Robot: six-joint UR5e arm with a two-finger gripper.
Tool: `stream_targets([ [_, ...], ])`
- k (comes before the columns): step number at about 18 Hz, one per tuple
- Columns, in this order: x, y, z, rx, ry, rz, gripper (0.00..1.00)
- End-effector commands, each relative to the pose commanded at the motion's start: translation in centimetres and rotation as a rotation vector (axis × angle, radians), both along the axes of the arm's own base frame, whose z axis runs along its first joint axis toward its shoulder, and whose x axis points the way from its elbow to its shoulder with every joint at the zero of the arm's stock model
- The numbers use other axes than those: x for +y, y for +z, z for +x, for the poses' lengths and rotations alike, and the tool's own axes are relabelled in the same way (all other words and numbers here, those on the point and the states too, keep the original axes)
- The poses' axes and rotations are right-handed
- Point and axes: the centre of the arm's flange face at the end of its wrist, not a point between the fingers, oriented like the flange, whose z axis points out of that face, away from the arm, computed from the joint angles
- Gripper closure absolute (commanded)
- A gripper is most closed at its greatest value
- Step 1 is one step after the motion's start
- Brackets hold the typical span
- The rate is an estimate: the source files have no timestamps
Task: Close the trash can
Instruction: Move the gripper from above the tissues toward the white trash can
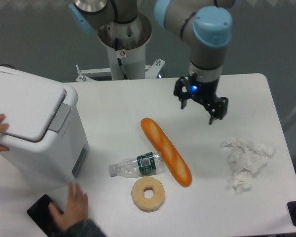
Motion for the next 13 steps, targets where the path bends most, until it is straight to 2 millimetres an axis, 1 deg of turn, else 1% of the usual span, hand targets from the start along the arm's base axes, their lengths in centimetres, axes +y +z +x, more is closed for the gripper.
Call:
stream_targets([
  [2, 0.8, 0.2, 1.0, -0.006, 0.02, 0.006, 0.0],
  [4, 1.2, 0.2, 1.4, -0.012, 0.029, 0.01, 0.0],
  [5, 1.3, 0.6, 1.8, -0.014, 0.037, 0.021, 0.0],
  [6, 1.8, 1.3, 2.8, -0.018, 0.041, 0.044, 0.0],
  [8, 2.6, 2.9, 5.3, -0.037, 0.076, 0.088, 0.0],
  [10, 3.5, 4.5, 8.2, -0.05, 0.098, 0.113, 0.0],
  [13, 5.0, 6.2, 13.2, -0.075, 0.114, 0.135, 0.0],
])
